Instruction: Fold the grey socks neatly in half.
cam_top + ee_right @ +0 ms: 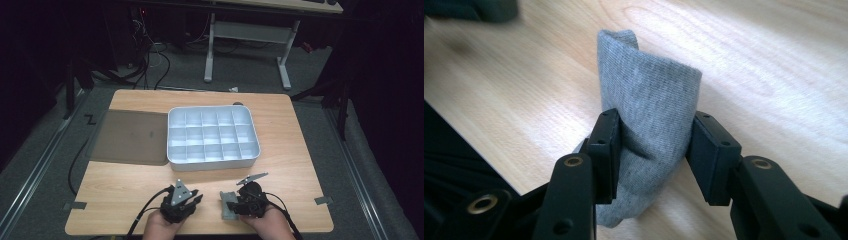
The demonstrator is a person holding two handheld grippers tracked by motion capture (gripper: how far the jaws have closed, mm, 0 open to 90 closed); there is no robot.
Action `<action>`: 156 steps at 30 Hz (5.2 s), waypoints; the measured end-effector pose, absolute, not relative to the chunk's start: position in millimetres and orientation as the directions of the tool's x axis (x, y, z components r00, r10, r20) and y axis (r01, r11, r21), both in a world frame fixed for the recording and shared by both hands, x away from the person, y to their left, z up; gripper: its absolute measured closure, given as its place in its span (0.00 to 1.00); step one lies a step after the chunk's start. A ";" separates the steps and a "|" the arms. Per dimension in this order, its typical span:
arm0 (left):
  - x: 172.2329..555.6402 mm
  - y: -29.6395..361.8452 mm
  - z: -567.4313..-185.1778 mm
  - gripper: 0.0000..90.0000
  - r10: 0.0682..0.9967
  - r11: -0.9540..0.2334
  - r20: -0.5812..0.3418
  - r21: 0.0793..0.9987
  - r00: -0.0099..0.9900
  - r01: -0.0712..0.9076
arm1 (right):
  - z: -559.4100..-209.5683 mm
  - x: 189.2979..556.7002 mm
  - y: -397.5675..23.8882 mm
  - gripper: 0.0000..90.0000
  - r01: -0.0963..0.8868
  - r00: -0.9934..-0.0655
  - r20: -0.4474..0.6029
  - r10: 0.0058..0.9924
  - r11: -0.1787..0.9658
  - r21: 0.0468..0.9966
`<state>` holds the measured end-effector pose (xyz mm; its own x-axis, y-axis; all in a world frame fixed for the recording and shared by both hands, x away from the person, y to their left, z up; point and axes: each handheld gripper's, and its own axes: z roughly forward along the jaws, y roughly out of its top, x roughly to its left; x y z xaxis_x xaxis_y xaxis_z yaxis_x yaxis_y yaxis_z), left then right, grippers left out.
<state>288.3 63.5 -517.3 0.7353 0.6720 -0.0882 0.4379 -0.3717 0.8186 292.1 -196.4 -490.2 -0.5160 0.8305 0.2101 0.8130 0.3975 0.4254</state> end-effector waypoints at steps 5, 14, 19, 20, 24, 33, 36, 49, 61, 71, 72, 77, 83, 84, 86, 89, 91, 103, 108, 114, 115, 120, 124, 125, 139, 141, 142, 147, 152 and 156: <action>297.9 95.4 -522.2 0.76 0.728 -0.317 -0.096 0.831 0.679 0.458 | -485.4 304.0 -199.8 0.66 0.817 -0.510 0.154 0.846 0.421 0.394; 304.0 117.5 -523.7 0.71 0.767 -0.265 -0.112 0.842 0.632 0.470 | -479.1 314.6 -202.9 0.66 0.817 -0.515 0.063 0.855 0.468 0.337; 304.0 119.6 -523.4 0.70 0.768 -0.260 -0.113 0.844 0.630 0.469 | -475.8 320.1 -201.3 0.66 0.811 -0.527 -0.004 0.850 0.505 0.295; 304.0 119.6 -523.4 0.70 0.768 -0.260 -0.113 0.844 0.630 0.469 | -475.3 321.4 -201.4 0.66 0.808 -0.532 -0.022 0.847 0.515 0.288; 305.0 121.8 -523.3 0.68 0.770 -0.261 -0.111 0.844 0.628 0.469 | -474.5 325.8 -203.4 0.66 0.799 -0.546 -0.046 0.837 0.536 0.271; 307.8 128.6 -523.7 0.62 0.785 -0.238 -0.115 0.851 0.608 0.468 | -479.6 335.9 -196.7 0.64 0.801 -0.566 -0.026 0.824 0.557 0.218; 308.0 128.7 -524.2 0.62 0.785 -0.241 -0.113 0.850 0.609 0.468 | -480.1 335.6 -191.2 0.66 0.787 -0.587 -0.046 0.808 0.583 0.201; 308.3 127.6 -524.7 0.61 0.776 -0.243 -0.116 0.851 0.620 0.464 | -483.1 334.3 -181.9 0.75 0.782 -0.595 -0.050 0.802 0.592 0.196; 309.3 127.0 -527.0 0.60 0.772 -0.237 -0.129 0.850 0.622 0.471 | -483.0 342.2 -185.2 0.73 0.815 -0.564 -0.011 0.825 0.559 0.154; 309.5 127.4 -528.2 0.60 0.763 -0.242 -0.127 0.853 0.634 0.462 | -482.7 342.3 -187.0 0.80 0.787 -0.601 -0.002 0.799 0.593 0.169; 309.4 127.1 -527.9 0.60 0.762 -0.239 -0.127 0.856 0.635 0.459 | -482.2 342.6 -187.8 0.80 0.789 -0.598 0.003 0.801 0.589 0.174; 308.8 125.0 -527.4 0.60 0.759 -0.249 -0.115 0.859 0.641 0.448 | -469.7 345.1 -199.2 0.80 0.802 -0.578 -0.003 0.816 0.568 0.187; 310.8 123.8 -525.7 0.64 0.759 -0.241 -0.120 0.861 0.640 0.447 | -447.0 350.2 -216.8 0.80 0.815 -0.549 -0.008 0.836 0.537 0.215; 310.8 123.8 -525.7 0.68 0.759 -0.241 -0.120 0.861 0.640 0.447 | -447.0 350.2 -216.8 0.80 0.815 -0.549 -0.008 0.836 0.537 0.215; 315.2 121.0 -526.2 0.70 0.759 -0.243 -0.124 0.858 0.640 0.453 | -441.9 351.1 -220.1 0.80 0.817 -0.543 -0.011 0.840 0.531 0.225; 323.1 111.1 -528.2 0.73 0.762 -0.257 -0.120 0.846 0.637 0.467 | -432.2 352.1 -224.3 0.80 0.819 -0.536 -0.015 0.844 0.525 0.234; 322.7 109.3 -528.5 0.73 0.758 -0.265 -0.116 0.845 0.642 0.465 | -429.2 353.3 -225.9 0.80 0.815 -0.541 -0.018 0.841 0.529 0.237; 315.1 128.7 -527.1 0.67 0.761 -0.242 -0.133 0.850 0.635 0.468 | -391.7 375.6 -233.0 0.80 0.820 -0.520 -0.019 0.854 0.505 0.269; 314.6 133.5 -527.0 0.66 0.771 -0.238 -0.125 0.853 0.625 0.465 | -385.4 386.9 -230.9 0.80 0.820 -0.517 -0.026 0.855 0.504 0.272; 315.2 134.0 -528.4 0.62 0.771 -0.240 -0.121 0.855 0.625 0.460 | -379.2 404.5 -225.5 0.80 0.827 -0.512 -0.014 0.859 0.497 0.262; 315.1 133.9 -528.4 0.62 0.771 -0.238 -0.121 0.856 0.625 0.459 | -379.2 404.5 -225.5 0.80 0.827 -0.512 -0.014 0.859 0.497 0.262; 314.4 134.5 -528.7 0.61 0.769 -0.241 -0.122 0.854 0.628 0.461 | -376.8 419.3 -221.4 0.80 0.829 -0.510 -0.002 0.860 0.492 0.266; 314.8 135.2 -529.5 0.60 0.771 -0.240 -0.122 0.853 0.625 0.463 | -375.6 427.8 -220.0 0.80 0.832 -0.504 -0.004 0.864 0.487 0.266; 315.1 135.5 -529.9 0.60 0.772 -0.240 -0.123 0.853 0.624 0.464 | -375.4 429.9 -219.9 0.80 0.827 -0.511 -0.008 0.860 0.494 0.267; 313.2 146.9 -521.3 0.60 0.779 -0.209 -0.129 0.870 0.614 0.448 | -371.4 452.3 -219.6 0.80 0.833 -0.497 -0.032 0.867 0.488 0.263; 313.7 148.5 -521.4 0.60 0.781 -0.205 -0.132 0.869 0.611 0.450 | -371.5 453.3 -220.0 0.80 0.833 -0.495 -0.035 0.868 0.486 0.263; 313.9 149.3 -521.5 0.60 0.781 -0.204 -0.134 0.868 0.610 0.452 | -372.5 456.3 -221.5 0.80 0.837 -0.491 -0.031 0.870 0.482 0.259; 313.3 148.2 -521.0 0.60 0.778 -0.207 -0.133 0.868 0.614 0.450 | -376.2 462.0 -222.9 0.80 0.838 -0.493 -0.043 0.869 0.488 0.244; 312.7 147.3 -519.6 0.59 0.775 -0.196 -0.143 0.872 0.616 0.449 | -380.4 466.3 -223.1 0.80 0.844 -0.488 -0.047 0.871 0.485 0.229; 312.8 147.3 -520.0 0.59 0.774 -0.197 -0.144 0.871 0.616 0.451 | -385.1 468.6 -222.7 0.80 0.845 -0.491 -0.058 0.869 0.491 0.210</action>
<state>312.8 147.3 -520.0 0.6164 0.7742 -0.1437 0.4508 -0.1974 0.8705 468.6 -222.7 -385.1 -0.4906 0.8695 -0.0578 0.8455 0.4910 0.2099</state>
